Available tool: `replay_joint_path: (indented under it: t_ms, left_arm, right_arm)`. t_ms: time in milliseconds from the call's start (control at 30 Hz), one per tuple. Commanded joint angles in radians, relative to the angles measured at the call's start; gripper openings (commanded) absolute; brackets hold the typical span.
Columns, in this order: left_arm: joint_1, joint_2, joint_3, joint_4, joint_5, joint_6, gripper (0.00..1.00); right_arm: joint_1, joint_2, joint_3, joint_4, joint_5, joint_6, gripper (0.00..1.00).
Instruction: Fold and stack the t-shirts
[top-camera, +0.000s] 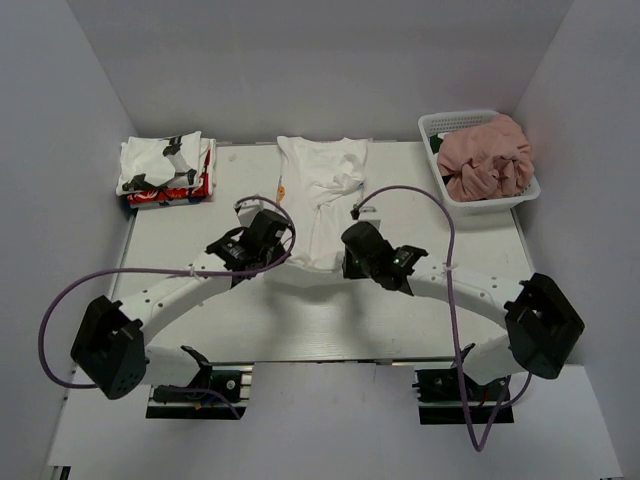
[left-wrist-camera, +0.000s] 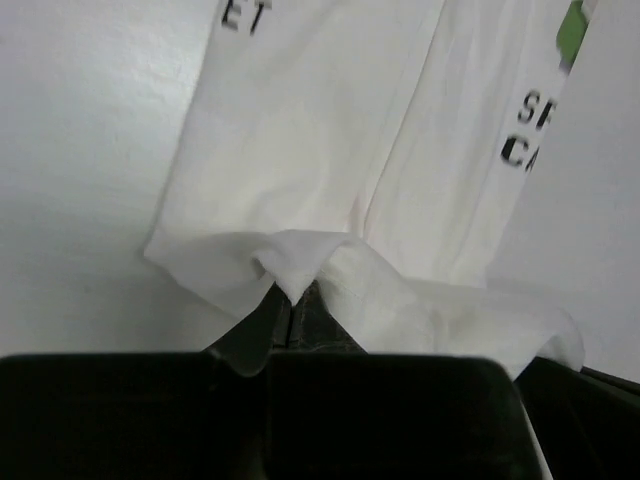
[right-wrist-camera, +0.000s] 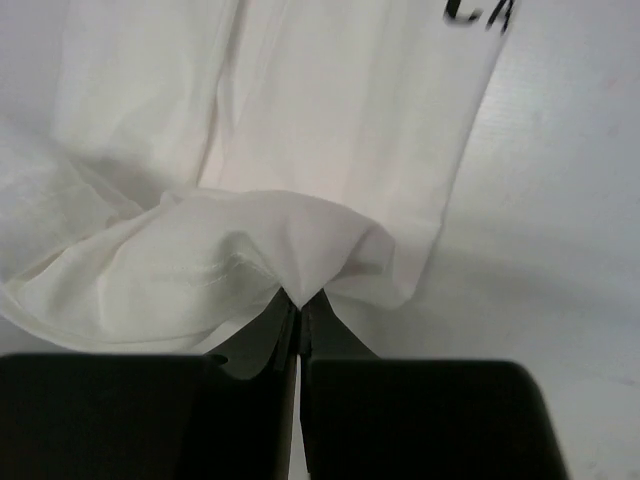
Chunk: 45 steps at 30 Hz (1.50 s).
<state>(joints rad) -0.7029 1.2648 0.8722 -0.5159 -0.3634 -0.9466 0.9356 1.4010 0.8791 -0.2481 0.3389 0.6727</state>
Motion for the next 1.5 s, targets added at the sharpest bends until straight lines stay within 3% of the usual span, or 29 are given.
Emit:
replay_joint_path:
  t_ms: [0,267,467,767,800,833,867,900,933,967,1000,1033,1267,1333,1467]
  left_arm:
    - [0.045,0.074,0.115,0.043,-0.117,0.069,0.00]
    - [0.128,0.278,0.300,0.209,-0.094,0.225,0.00]
    - [0.209,0.439,0.369,0.352,0.015,0.299,0.00]
    - [0.302,0.714,0.524,0.456,0.138,0.380,0.00]
    - [0.302,0.729,0.572,0.436,0.138,0.402,0.00]
    - [0.302,0.740,0.596,0.415,0.127,0.402,0.34]
    - [0.313,0.740,0.612,0.406,0.127,0.420,0.49]
    - [0.313,0.749,0.635,0.396,0.157,0.434,0.57]
    - [0.313,0.736,0.636,0.378,0.170,0.445,0.70]
    - [0.313,0.719,0.636,0.378,0.182,0.459,0.78]
    - [0.313,0.699,0.605,0.378,0.193,0.459,0.95]
    - [0.313,0.646,0.584,0.378,0.193,0.459,1.00]
    - [0.313,0.380,0.286,0.358,0.219,0.411,1.00]
    - [0.313,0.320,0.202,0.330,0.256,0.387,1.00]
    - [0.313,0.274,0.096,0.275,0.256,0.350,1.00]
  right_arm:
    - [-0.066,0.042,0.084,0.068,0.075,-0.100,0.00]
    - [-0.213,0.196,0.234,0.107,-0.015,-0.159,0.00]
    - [-0.288,0.300,0.285,0.213,-0.069,-0.217,0.00]
    - [-0.389,0.558,0.492,0.228,-0.158,-0.249,0.00]
    - [-0.394,0.569,0.526,0.227,-0.158,-0.251,0.17]
    - [-0.400,0.591,0.538,0.221,-0.161,-0.248,0.25]
    - [-0.405,0.592,0.547,0.210,-0.164,-0.254,0.37]
    - [-0.402,0.586,0.552,0.207,-0.164,-0.268,0.59]
    - [-0.400,0.564,0.552,0.204,-0.181,-0.271,0.74]
    - [-0.396,0.543,0.549,0.207,-0.184,-0.297,0.85]
    - [-0.394,0.527,0.531,0.213,-0.195,-0.304,0.90]
    - [-0.390,0.501,0.503,0.216,-0.213,-0.305,0.90]
    - [-0.356,0.350,0.290,0.228,-0.304,-0.289,0.90]
    - [-0.354,0.336,0.226,0.305,-0.313,-0.275,0.90]
    - [-0.334,0.340,0.256,0.304,-0.406,-0.297,0.90]
